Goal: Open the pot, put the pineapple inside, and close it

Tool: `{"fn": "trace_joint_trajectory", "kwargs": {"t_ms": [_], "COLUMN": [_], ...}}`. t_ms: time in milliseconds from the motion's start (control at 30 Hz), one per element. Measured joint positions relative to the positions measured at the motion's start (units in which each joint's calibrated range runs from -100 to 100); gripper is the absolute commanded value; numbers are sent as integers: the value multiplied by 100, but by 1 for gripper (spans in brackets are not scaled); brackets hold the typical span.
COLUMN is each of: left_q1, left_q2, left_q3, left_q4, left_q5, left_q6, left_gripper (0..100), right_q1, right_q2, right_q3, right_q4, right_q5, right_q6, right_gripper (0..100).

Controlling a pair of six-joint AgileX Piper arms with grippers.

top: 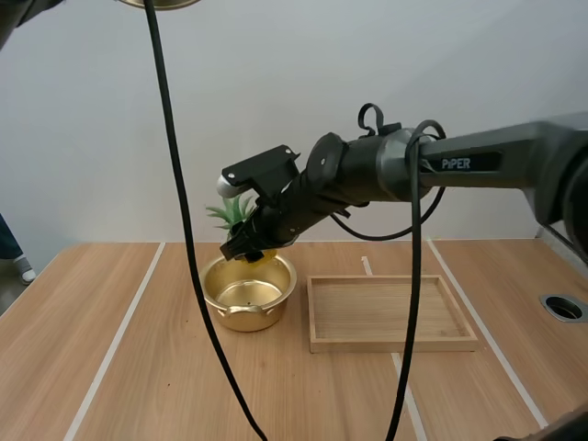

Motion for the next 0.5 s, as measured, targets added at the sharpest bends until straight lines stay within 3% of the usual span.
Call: {"fn": "trace_joint_trajectory", "kwargs": {"t_ms": [500], "left_q1": [0], "left_q2": [0], "left_q3": [0], "left_q4": [0], "left_q5": [0], "left_q6": [0], "left_gripper": [0], "right_q1": [18], "right_q2": [1059], "right_q3": [0], "right_q4": [0], "right_q5": [-493], "right_q6": [-98], "right_gripper": [0]}}
